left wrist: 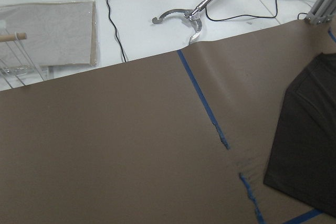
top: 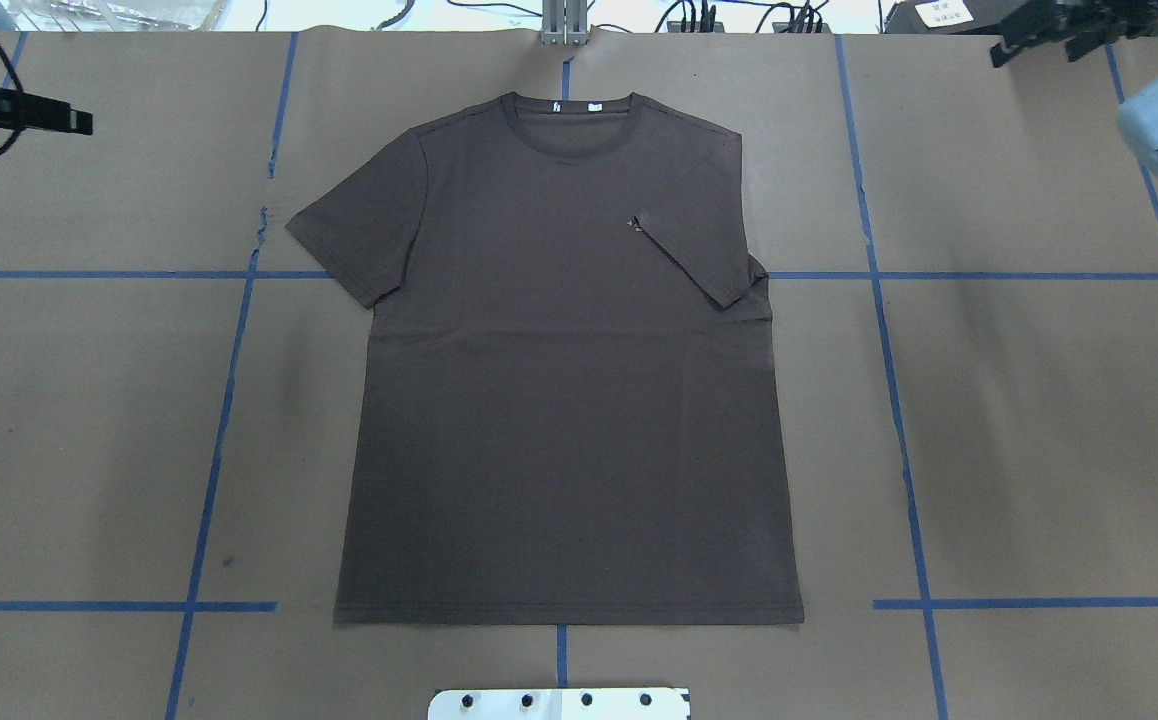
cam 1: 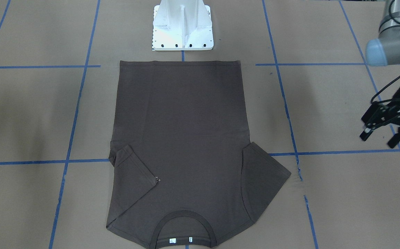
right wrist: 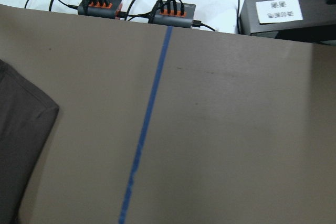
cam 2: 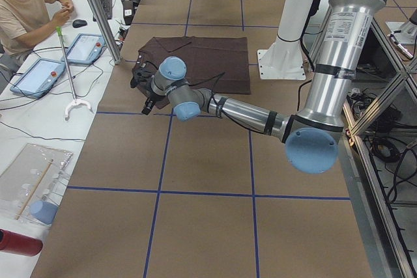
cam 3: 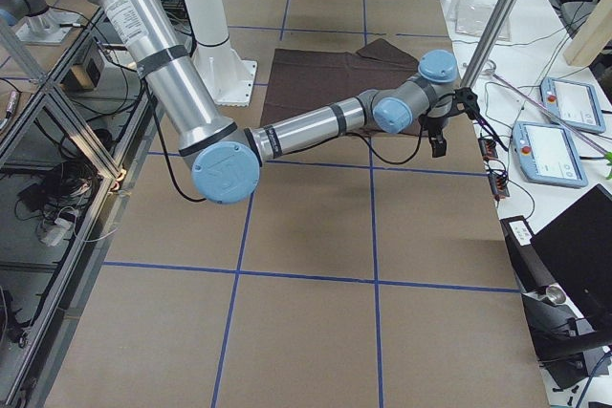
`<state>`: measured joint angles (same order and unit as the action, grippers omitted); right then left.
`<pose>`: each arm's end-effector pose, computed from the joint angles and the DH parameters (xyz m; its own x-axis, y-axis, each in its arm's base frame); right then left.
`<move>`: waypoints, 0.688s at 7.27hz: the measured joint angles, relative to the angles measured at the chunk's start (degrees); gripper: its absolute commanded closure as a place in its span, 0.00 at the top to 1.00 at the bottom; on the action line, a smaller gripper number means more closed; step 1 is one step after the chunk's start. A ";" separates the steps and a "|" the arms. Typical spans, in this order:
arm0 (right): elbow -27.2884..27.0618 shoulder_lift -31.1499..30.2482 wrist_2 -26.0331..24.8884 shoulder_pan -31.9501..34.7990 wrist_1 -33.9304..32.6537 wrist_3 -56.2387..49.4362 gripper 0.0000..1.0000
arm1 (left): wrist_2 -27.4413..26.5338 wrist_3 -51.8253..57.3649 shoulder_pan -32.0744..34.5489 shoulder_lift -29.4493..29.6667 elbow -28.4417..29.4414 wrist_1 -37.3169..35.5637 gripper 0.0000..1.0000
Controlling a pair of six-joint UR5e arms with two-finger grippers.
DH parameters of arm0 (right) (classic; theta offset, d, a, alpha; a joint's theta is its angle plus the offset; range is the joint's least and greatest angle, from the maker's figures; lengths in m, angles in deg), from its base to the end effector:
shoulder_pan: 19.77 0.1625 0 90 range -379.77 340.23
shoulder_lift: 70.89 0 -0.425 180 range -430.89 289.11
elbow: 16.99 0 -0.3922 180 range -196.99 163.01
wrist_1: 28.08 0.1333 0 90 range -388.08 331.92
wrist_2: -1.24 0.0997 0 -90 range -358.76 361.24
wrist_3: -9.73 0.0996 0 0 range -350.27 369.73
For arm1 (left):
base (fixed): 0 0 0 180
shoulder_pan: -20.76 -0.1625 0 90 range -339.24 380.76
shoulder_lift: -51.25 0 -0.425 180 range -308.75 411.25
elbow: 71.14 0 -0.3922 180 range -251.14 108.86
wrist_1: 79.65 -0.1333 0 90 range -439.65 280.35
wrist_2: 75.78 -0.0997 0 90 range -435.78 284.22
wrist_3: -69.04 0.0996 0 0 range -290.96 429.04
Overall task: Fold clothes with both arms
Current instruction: 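Raise the right gripper away while the left arm moves toward the shirt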
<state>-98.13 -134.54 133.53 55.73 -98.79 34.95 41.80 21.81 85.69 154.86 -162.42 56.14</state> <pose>-0.1078 -0.6814 0.4248 0.6421 -0.1900 0.7427 -0.0808 0.9466 0.3120 0.1773 -0.5848 0.4311 0.5814 0.1777 -0.7940 0.3229 0.8453 0.4256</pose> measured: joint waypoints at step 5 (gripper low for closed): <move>-1.44 -4.53 1.21 2.96 0.55 -3.67 1.00 | -19.29 -18.72 -16.30 12.18 15.65 0.01 0.66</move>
<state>-99.57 -139.06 134.74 58.68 -98.23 31.28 22.51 3.09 69.40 167.04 -146.77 56.15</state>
